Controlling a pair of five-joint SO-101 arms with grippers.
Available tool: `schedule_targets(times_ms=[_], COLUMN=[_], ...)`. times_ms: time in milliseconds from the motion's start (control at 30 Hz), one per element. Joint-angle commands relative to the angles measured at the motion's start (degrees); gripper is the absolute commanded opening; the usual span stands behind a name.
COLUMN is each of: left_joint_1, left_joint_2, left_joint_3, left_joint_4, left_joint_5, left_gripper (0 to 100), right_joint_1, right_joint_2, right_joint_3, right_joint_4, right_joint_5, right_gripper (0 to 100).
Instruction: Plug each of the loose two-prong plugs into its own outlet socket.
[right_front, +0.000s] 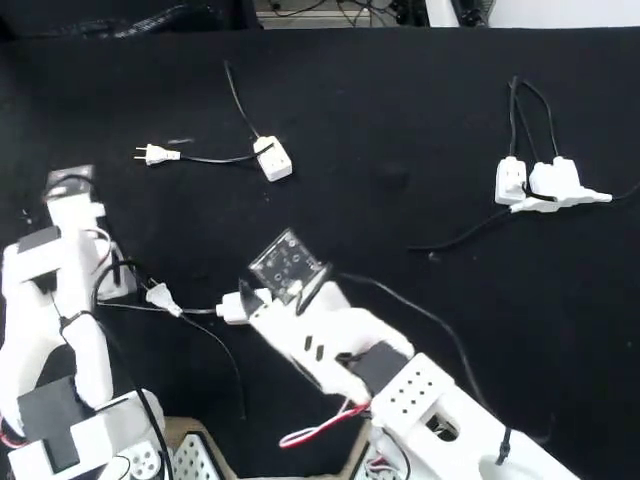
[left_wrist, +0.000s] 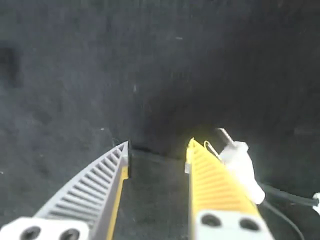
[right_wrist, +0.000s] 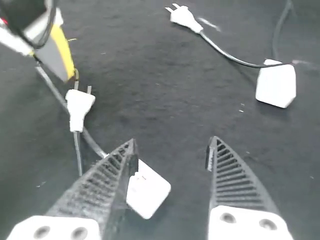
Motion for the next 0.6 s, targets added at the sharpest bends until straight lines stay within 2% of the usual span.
schedule_targets(times_ms=[0, 67, 233, 433, 567], left_joint_1=[-0.75, -1.54, -6.64, -9.54, -9.54], left_joint_2=[-2.2, -2.29, -7.91, -22.59, -34.29], left_joint_3=[-0.31, -0.57, 3.47, 15.78, 23.69], left_joint_4=[-0.18, -0.18, -0.18, -0.53, -0.62], left_joint_5=[-0.44, -0.44, -0.62, -0.35, 4.48], left_gripper=[19, 19, 19, 19, 19], right_joint_1=[-1.14, -1.58, -10.29, -10.73, -10.73], right_joint_2=[-1.36, -1.36, -1.36, -1.27, -1.27], right_joint_3=[-0.4, -0.04, -0.04, -1.19, -3.12], right_joint_4=[-1.32, -1.32, -1.67, -1.85, -1.58], right_joint_5=[0.18, 0.09, 0.09, -2.9, -3.78], right_gripper=[22.4, 22.5, 22.6, 22.6, 22.6])
